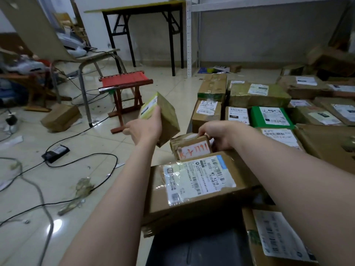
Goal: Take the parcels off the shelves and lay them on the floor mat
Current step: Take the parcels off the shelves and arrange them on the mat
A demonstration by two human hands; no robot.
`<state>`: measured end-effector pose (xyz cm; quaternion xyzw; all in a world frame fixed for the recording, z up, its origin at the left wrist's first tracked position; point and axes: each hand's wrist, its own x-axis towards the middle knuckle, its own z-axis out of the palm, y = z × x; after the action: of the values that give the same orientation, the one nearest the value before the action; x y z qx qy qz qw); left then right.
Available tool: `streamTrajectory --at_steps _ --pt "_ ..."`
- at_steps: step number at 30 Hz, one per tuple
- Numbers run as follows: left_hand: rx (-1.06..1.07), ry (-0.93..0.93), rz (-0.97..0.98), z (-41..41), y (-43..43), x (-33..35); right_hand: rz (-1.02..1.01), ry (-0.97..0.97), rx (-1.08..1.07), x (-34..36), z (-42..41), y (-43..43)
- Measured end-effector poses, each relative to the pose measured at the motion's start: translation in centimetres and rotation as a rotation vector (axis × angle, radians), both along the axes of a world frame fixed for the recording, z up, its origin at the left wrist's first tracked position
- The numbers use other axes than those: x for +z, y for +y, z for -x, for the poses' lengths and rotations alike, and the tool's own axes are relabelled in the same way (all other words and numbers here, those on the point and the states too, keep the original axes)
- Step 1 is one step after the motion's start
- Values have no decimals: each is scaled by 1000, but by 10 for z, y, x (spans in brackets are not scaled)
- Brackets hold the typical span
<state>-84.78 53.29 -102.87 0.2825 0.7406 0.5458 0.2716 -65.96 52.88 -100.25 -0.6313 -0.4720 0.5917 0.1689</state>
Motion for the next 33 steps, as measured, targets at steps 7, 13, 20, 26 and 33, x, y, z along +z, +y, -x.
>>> streamTrajectory --at_steps 7,13,20,26,33 --pt "-39 31 18 -12 0 -7 -116 -223 49 -13 22 8" --pt "-89 64 81 -17 1 -13 -135 -518 346 -12 27 -4" --pt "-172 81 229 -19 -1 -18 -158 -672 456 -19 28 -5" --pt "-302 197 202 -24 -6 -21 -132 -852 576 -18 27 -10" --pt "-353 164 227 -29 -11 -19 -167 -754 385 -22 14 -9"
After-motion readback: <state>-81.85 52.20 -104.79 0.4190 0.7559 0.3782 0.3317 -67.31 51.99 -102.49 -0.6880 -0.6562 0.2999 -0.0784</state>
